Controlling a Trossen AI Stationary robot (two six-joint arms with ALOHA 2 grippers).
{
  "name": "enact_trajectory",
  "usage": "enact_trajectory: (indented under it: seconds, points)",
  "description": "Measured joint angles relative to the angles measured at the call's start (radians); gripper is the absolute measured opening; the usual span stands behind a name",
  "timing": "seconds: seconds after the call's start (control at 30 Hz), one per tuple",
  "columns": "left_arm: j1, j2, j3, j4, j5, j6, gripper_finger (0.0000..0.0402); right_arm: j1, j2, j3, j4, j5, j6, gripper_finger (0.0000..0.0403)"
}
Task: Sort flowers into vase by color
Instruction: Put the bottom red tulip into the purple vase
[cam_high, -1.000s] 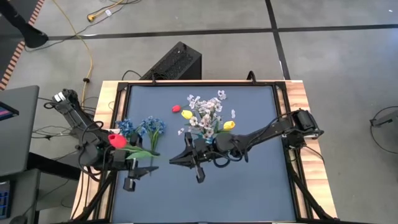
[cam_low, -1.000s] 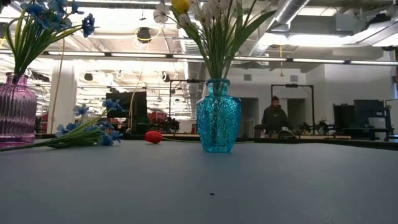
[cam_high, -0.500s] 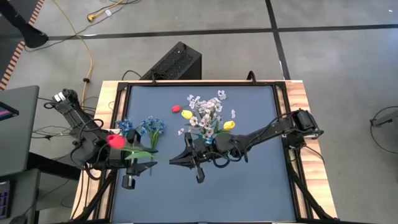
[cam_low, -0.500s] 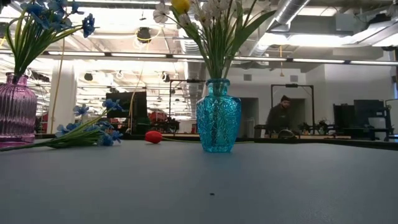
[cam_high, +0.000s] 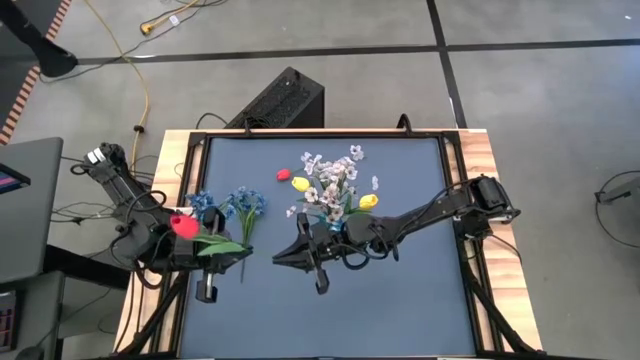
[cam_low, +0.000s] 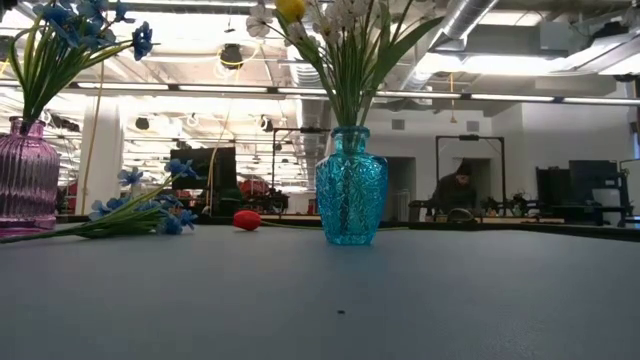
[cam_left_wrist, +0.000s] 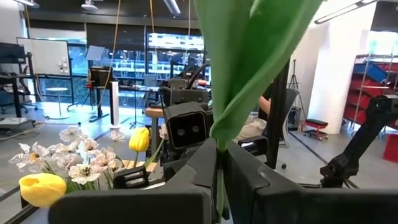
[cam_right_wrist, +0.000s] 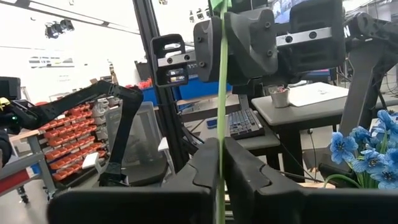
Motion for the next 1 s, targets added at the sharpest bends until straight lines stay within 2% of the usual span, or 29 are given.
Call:
enact_trajectory:
  seconds: [0.23, 0.33, 0.43, 0.53, 0.67, 0.73, 0.83, 1.0]
  points:
    - [-0.001, -0.015, 0.000, -0.018, -0.004, -0.026, 0.0002, 0.000, 0.000, 0.000, 0.000, 0.000, 0.019, 0.0139]
    - [-0.018, -0.053, 0.022, -0.126, -0.007, -0.059, 0.0001, -0.003, 0.000, 0.000, -0.004, -0.005, 0.106, 0.0181]
    - [-0.046, -0.101, 0.062, -0.328, 0.003, -0.191, 0.0001, -0.004, -0.001, 0.000, -0.026, -0.026, 0.160, 0.0215]
    - [-0.082, -0.142, 0.126, -0.608, 0.043, -0.379, 0.0000, -0.003, -0.001, 0.000, -0.043, -0.096, 0.162, 0.0237]
    - [-0.127, -0.175, 0.217, -0.991, 0.157, -0.674, 0.0000, 0.000, -0.002, 0.000, -0.059, -0.164, 0.183, 0.0243]
    - [-0.148, -0.183, 0.245, -1.147, 0.177, -0.797, 0.0000, 0.002, -0.002, 0.000, -0.064, -0.166, 0.193, 0.0243]
    - [-0.178, -0.198, 0.256, -1.314, 0.175, -0.937, 0.0000, 0.005, -0.002, 0.000, -0.061, -0.166, 0.200, 0.0243]
    - [-0.201, -0.237, 0.256, -1.477, 0.184, -1.080, 0.0000, 0.003, -0.002, 0.000, -0.064, -0.165, 0.200, 0.0243]
